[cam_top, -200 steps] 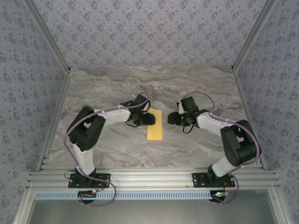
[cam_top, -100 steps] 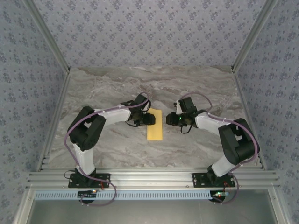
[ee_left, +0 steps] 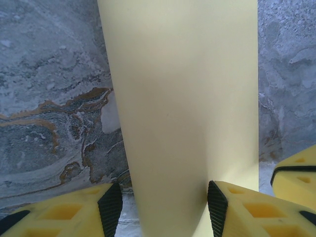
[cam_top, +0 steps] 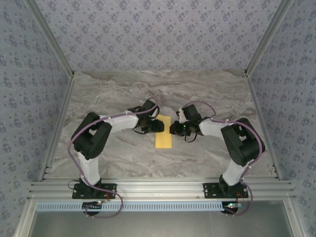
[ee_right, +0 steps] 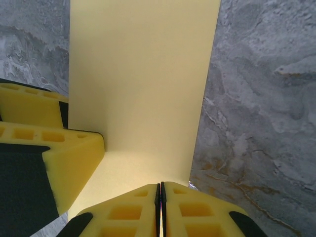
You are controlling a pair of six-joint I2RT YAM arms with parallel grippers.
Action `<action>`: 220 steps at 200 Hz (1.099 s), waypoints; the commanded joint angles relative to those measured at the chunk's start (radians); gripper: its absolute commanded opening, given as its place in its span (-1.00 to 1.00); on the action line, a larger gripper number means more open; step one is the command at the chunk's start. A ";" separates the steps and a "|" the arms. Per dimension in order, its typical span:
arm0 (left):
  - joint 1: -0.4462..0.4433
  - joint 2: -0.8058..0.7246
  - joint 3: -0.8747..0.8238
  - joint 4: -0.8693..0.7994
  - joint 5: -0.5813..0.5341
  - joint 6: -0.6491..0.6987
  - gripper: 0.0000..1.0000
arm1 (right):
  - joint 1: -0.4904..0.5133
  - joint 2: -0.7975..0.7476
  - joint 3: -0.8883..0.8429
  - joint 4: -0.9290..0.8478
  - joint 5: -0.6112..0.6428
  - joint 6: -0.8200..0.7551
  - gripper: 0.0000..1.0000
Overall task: Fold a paper plane with a square sheet of paper (fold left side to right side)
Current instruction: Hold the square sheet of paper at the center of the table.
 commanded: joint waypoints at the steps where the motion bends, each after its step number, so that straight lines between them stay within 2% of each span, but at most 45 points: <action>1: -0.018 0.066 -0.003 -0.013 -0.005 0.013 0.06 | 0.003 0.001 0.026 0.007 -0.011 0.013 -0.79; 83: -0.017 0.066 -0.002 -0.016 -0.007 0.013 0.06 | 0.025 0.079 0.072 -0.021 -0.007 0.012 -0.79; 142: -0.017 0.057 0.001 -0.018 -0.007 0.013 0.06 | 0.031 0.130 0.090 -0.127 0.048 -0.014 -0.79; 220: -0.005 -0.167 -0.009 -0.076 -0.083 0.036 0.27 | 0.032 0.165 0.087 -0.178 0.073 -0.023 -0.79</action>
